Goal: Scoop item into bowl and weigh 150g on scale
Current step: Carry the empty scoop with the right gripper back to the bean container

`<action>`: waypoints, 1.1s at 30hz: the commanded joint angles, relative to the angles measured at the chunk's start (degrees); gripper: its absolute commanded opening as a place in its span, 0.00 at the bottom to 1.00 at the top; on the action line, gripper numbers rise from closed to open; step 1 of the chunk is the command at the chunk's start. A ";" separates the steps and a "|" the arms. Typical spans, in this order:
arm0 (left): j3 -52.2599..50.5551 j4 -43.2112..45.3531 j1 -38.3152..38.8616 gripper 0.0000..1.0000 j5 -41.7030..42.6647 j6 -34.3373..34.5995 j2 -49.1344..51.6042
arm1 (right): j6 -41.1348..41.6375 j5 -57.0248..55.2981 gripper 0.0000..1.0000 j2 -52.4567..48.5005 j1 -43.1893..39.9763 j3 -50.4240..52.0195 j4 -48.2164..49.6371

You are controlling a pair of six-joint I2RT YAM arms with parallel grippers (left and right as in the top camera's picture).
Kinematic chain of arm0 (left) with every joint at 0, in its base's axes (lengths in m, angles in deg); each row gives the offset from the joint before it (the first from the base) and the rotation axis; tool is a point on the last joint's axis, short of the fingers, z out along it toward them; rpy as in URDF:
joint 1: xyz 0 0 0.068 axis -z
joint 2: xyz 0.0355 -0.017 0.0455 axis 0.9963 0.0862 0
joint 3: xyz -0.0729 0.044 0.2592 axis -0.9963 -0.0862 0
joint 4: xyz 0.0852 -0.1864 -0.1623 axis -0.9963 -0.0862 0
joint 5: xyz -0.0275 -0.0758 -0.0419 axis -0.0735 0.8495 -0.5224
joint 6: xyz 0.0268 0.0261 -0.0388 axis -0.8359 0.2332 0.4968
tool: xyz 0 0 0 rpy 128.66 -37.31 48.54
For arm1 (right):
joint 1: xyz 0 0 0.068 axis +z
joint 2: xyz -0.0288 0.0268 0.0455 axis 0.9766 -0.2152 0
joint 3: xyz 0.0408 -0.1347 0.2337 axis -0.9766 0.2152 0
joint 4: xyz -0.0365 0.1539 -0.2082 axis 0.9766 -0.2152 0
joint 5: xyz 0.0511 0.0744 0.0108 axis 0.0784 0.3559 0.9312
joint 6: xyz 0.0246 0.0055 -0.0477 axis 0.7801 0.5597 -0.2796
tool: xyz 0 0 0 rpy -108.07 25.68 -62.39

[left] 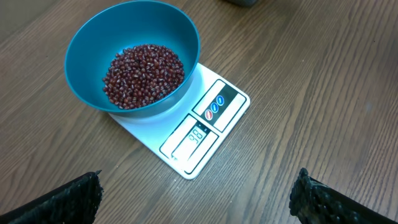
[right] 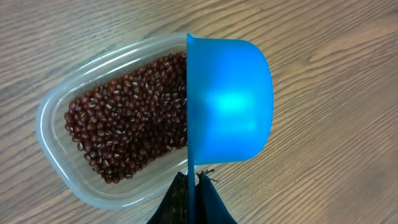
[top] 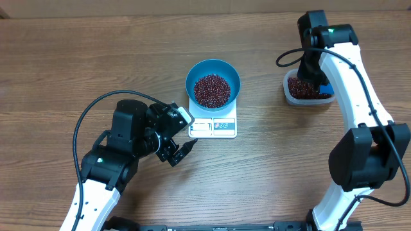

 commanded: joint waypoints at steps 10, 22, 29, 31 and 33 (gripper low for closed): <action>-0.28 0.07 -0.55 0.99 1.05 0.17 0.09 | -2.40 3.87 0.04 0.17 0.24 7.30 5.64; -0.28 0.07 -0.55 1.00 1.03 0.17 0.09 | -4.76 9.49 0.04 0.17 0.24 8.87 6.54; -0.28 0.07 -0.55 1.00 1.05 0.20 0.09 | -7.85 17.97 0.04 0.17 0.31 9.92 7.67; -0.28 0.07 -0.55 0.99 1.05 0.17 0.09 | -8.37 19.71 0.04 0.17 0.35 9.92 7.85; -0.28 0.07 -0.55 0.99 1.05 0.17 0.09 | -10.01 23.56 0.04 0.17 0.33 9.92 7.72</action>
